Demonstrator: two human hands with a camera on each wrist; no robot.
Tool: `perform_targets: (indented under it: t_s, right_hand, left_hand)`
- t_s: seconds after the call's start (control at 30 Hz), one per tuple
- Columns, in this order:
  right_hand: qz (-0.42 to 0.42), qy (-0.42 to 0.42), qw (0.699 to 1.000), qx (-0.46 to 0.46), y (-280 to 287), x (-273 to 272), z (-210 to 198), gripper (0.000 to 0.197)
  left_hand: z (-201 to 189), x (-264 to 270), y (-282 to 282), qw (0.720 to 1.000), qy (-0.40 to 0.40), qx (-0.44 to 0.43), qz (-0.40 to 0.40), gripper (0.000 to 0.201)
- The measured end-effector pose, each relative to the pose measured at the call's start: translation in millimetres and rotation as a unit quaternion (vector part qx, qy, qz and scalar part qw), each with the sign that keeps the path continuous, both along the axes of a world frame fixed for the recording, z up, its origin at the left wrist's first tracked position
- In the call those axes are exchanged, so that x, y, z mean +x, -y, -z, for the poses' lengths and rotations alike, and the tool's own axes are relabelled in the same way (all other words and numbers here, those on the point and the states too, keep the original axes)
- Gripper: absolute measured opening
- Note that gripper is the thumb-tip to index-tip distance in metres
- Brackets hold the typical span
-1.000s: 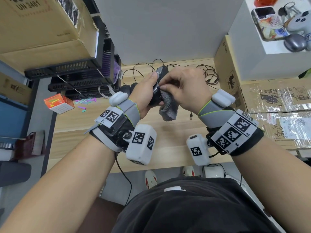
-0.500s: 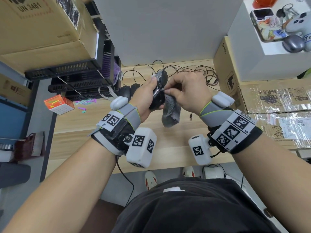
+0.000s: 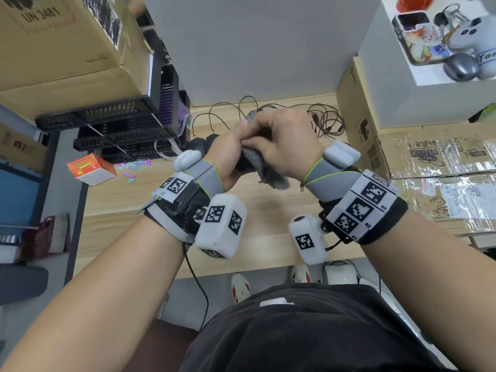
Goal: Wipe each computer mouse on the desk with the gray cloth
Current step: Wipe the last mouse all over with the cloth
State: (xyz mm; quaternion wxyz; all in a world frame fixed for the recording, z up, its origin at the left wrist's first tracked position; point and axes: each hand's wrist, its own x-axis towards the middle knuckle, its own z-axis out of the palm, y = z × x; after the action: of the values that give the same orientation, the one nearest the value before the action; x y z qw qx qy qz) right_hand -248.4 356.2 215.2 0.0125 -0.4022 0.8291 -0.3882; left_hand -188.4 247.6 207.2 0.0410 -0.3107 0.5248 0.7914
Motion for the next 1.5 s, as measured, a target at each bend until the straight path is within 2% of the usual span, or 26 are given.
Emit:
perform_targets:
  t_s: [0.17,0.3,0.53,0.73,0.87,1.03,1.17,1.37,1.5]
  right_hand:
    - [0.066,0.046,0.995,-0.051,-23.6,-23.7,6.6,0.003]
    - [0.065,0.068,0.994,-0.064,-33.5,-25.6,11.1,0.005]
    - [0.048,0.054,0.996,-0.057,-30.8,-14.9,14.9,0.005]
    - [0.054,-0.003,0.998,-0.034,-18.1,-11.5,10.4,0.002]
    - [0.106,0.027,0.994,-0.010,-16.1,-14.1,12.8,0.002]
    - [0.056,0.073,0.995,0.025,-15.0,-13.8,13.7,0.003]
    - [0.125,0.136,0.983,-0.018,-17.3,-25.9,25.1,0.007]
    - [0.064,0.197,0.973,-0.097,-20.5,-21.7,20.9,0.005]
    - [0.037,0.169,0.982,-0.074,-18.7,-19.5,18.2,0.006]
  left_hand:
    - [-2.5,3.7,3.9,1.000,0.012,0.000,-0.021,0.041]
    - [-3.8,3.7,9.3,1.000,0.013,0.017,-0.014,0.049]
    - [-4.3,0.1,9.6,1.000,-0.006,0.010,0.005,0.047]
    - [-1.3,-4.8,2.9,0.998,-0.017,-0.053,0.020,0.038]
    - [1.5,-6.0,-0.2,0.994,-0.029,-0.104,0.017,0.031]
    - [7.3,-4.4,4.0,0.995,-0.018,-0.093,-0.010,0.033]
    - [1.3,-5.3,1.6,0.993,-0.040,-0.111,0.025,0.032]
    - [6.3,-6.4,5.9,0.998,-0.014,-0.066,-0.018,0.039]
    - [8.5,-6.8,5.6,0.998,-0.015,-0.050,-0.017,0.040]
